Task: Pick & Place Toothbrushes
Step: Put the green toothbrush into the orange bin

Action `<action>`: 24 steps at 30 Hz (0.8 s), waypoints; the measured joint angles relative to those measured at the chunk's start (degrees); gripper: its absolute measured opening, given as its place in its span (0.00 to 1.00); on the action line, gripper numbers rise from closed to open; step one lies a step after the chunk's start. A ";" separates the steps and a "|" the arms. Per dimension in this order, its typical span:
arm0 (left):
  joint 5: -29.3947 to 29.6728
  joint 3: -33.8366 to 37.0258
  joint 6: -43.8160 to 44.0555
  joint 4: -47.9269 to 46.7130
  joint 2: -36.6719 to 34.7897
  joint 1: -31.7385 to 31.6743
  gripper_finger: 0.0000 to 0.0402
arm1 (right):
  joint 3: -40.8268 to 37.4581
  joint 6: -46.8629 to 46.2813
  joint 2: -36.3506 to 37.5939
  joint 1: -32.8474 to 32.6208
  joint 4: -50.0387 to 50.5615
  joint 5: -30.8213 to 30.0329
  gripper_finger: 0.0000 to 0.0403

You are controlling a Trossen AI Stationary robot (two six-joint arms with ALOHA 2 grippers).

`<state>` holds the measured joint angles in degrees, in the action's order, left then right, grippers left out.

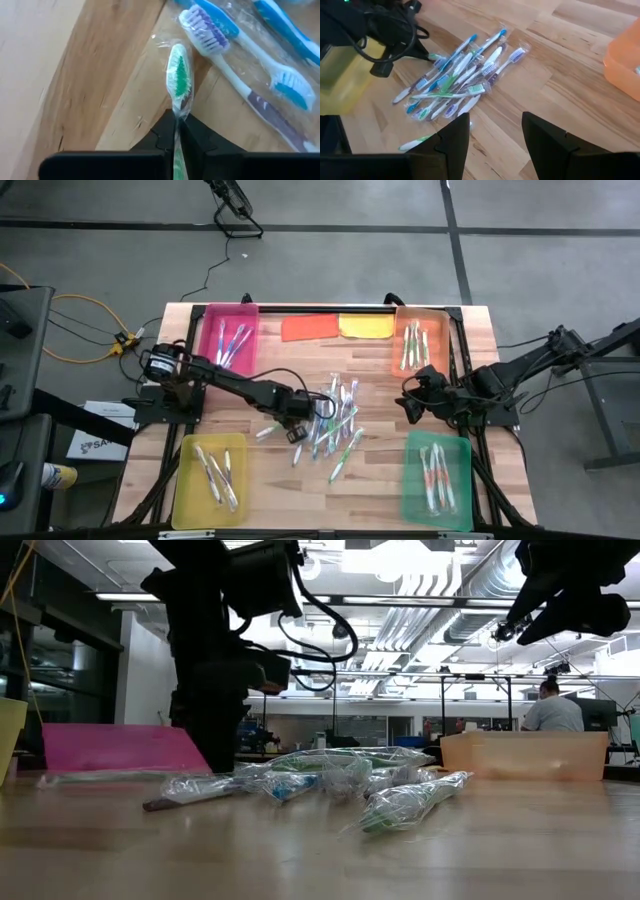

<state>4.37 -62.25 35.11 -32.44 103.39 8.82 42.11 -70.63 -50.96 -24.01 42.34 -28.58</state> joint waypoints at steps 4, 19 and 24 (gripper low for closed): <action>-3.13 -1.36 -7.15 0.84 -1.03 -3.15 0.01 | 0.00 2.72 -0.04 0.00 -3.05 -0.11 0.43; -13.46 -15.29 -38.36 23.41 -10.58 -18.70 0.00 | -0.01 36.03 -7.37 2.99 -32.30 -9.53 0.43; -23.07 -18.79 -40.94 31.65 -10.66 -22.85 0.00 | 0.00 48.01 -9.69 8.31 -44.72 -12.62 0.43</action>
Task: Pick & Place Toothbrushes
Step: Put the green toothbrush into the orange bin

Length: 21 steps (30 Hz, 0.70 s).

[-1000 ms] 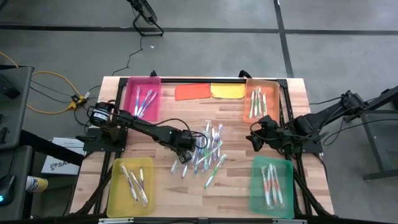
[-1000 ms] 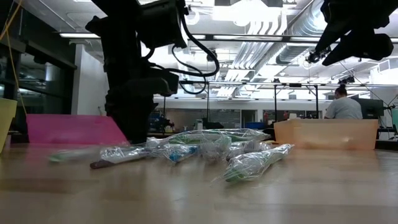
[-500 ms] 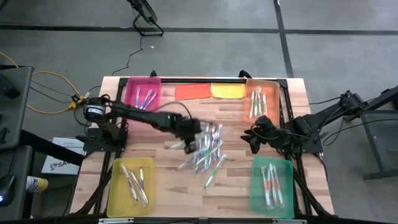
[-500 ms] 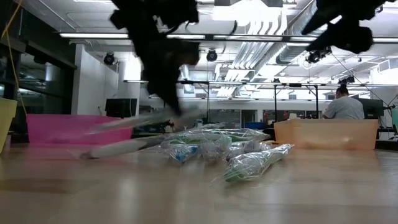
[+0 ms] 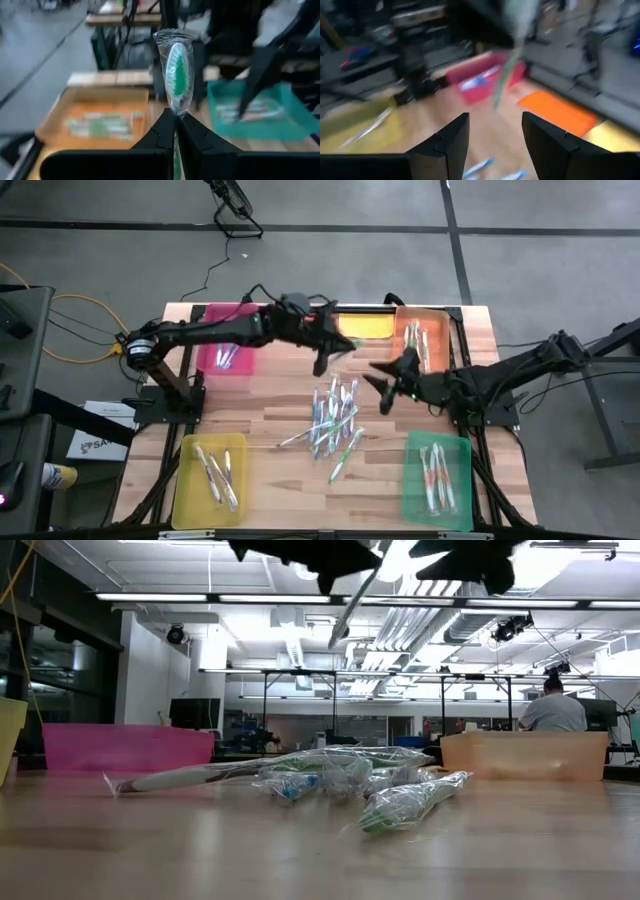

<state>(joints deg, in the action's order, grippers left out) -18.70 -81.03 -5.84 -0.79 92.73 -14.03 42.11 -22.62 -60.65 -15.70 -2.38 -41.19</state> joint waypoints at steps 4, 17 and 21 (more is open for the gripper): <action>-5.07 -0.04 0.24 5.60 0.06 -2.77 0.00 | 0.00 4.23 -0.91 5.27 -5.72 -0.28 0.43; -17.56 -0.04 0.69 13.26 0.94 -9.40 0.00 | 0.02 10.60 -5.69 21.19 -22.48 18.84 0.43; -19.85 -0.04 0.24 14.43 0.96 -10.51 0.00 | 0.02 10.47 -9.67 23.83 -29.52 25.12 0.43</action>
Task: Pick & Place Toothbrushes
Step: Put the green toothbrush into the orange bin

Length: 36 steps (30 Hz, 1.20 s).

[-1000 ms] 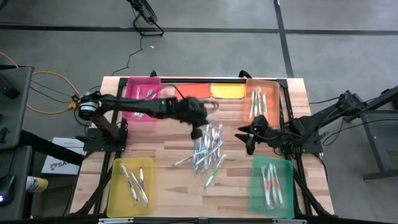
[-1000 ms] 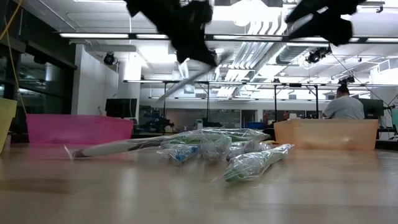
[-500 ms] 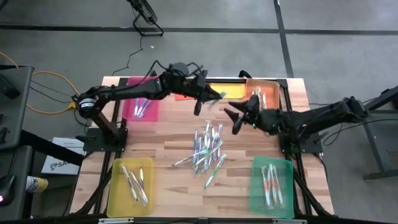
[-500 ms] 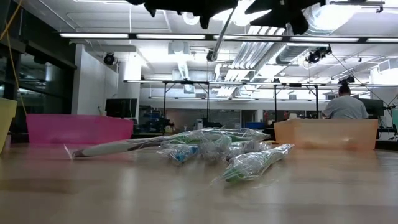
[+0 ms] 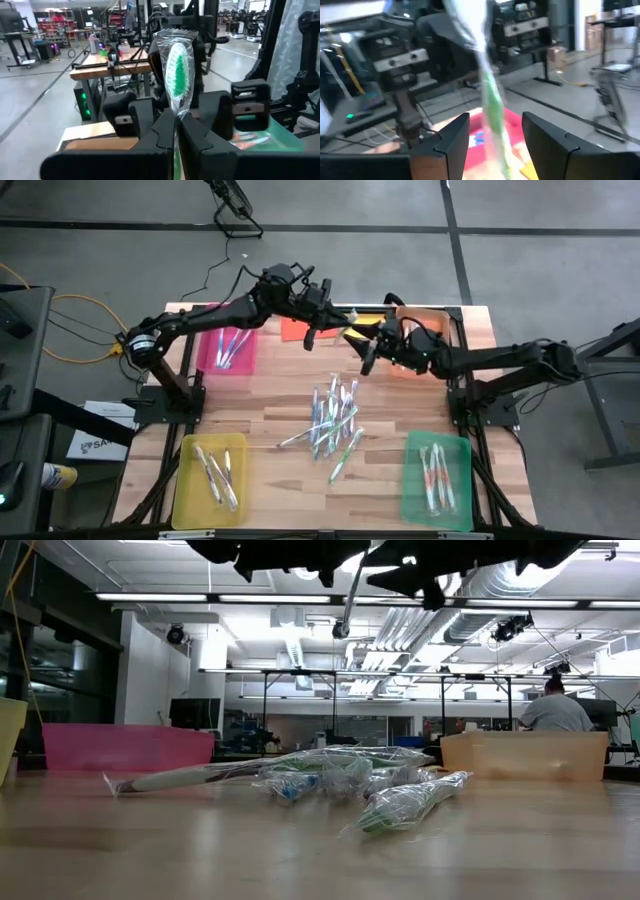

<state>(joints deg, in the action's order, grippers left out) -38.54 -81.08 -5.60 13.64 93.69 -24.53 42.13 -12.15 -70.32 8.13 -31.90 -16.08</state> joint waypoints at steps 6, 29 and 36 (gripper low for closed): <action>-3.13 -0.02 -0.42 0.33 0.45 -0.64 0.00 | 0.00 -0.84 -4.62 2.17 -7.93 3.45 0.43; -4.53 0.00 -9.64 -2.75 1.50 -2.83 0.32 | 0.04 -10.31 -6.46 4.04 -7.05 5.36 0.08; -6.91 0.00 -10.75 -10.41 -0.77 -8.64 0.48 | 0.04 -15.83 -0.98 4.03 7.96 0.35 0.08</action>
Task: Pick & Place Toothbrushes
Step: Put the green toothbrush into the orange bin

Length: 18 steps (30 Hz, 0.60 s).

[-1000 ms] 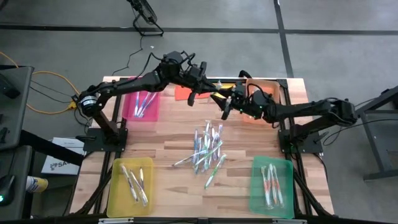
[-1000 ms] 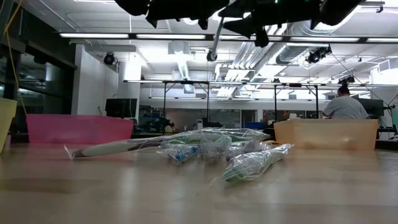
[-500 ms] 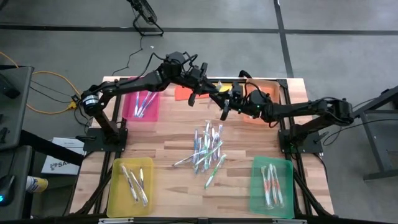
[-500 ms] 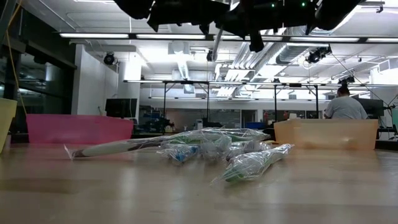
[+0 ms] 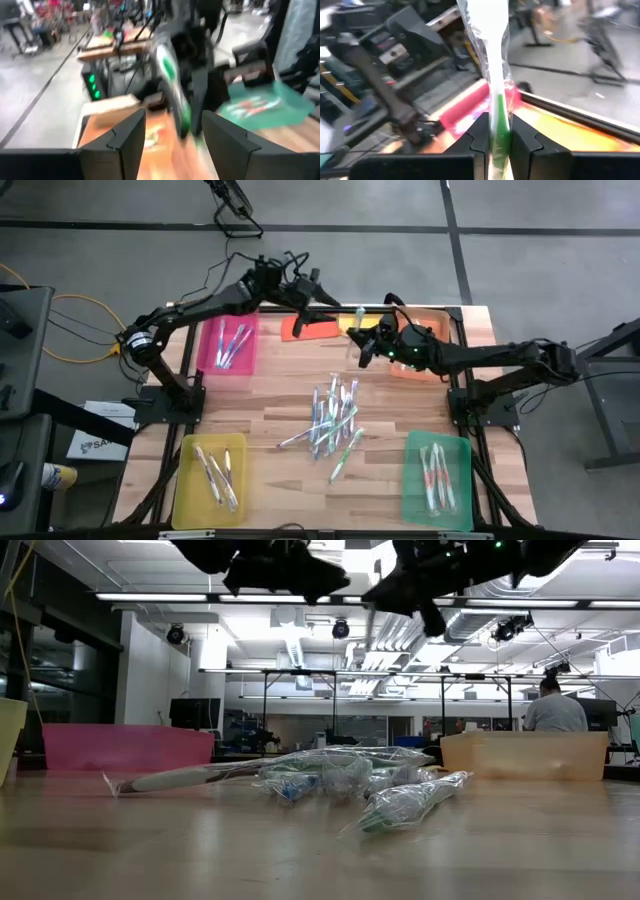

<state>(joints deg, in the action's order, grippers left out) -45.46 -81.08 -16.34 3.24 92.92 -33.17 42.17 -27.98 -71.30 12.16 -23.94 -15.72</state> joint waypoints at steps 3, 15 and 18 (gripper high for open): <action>1.51 0.00 -4.84 -7.52 -1.71 -1.88 0.48 | 0.00 -4.22 4.65 0.95 9.99 -4.60 0.08; 10.81 0.02 -15.59 -26.08 -3.17 -3.81 0.49 | 0.02 -23.24 15.21 14.53 47.40 -9.88 0.08; 13.63 0.02 -15.69 -29.24 -3.17 -3.82 0.49 | 0.02 -25.86 15.24 18.57 54.75 -7.94 0.08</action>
<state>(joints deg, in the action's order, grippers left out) -31.83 -81.06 -32.03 -26.01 89.76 -36.99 42.19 -53.84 -56.05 30.73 30.81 -23.66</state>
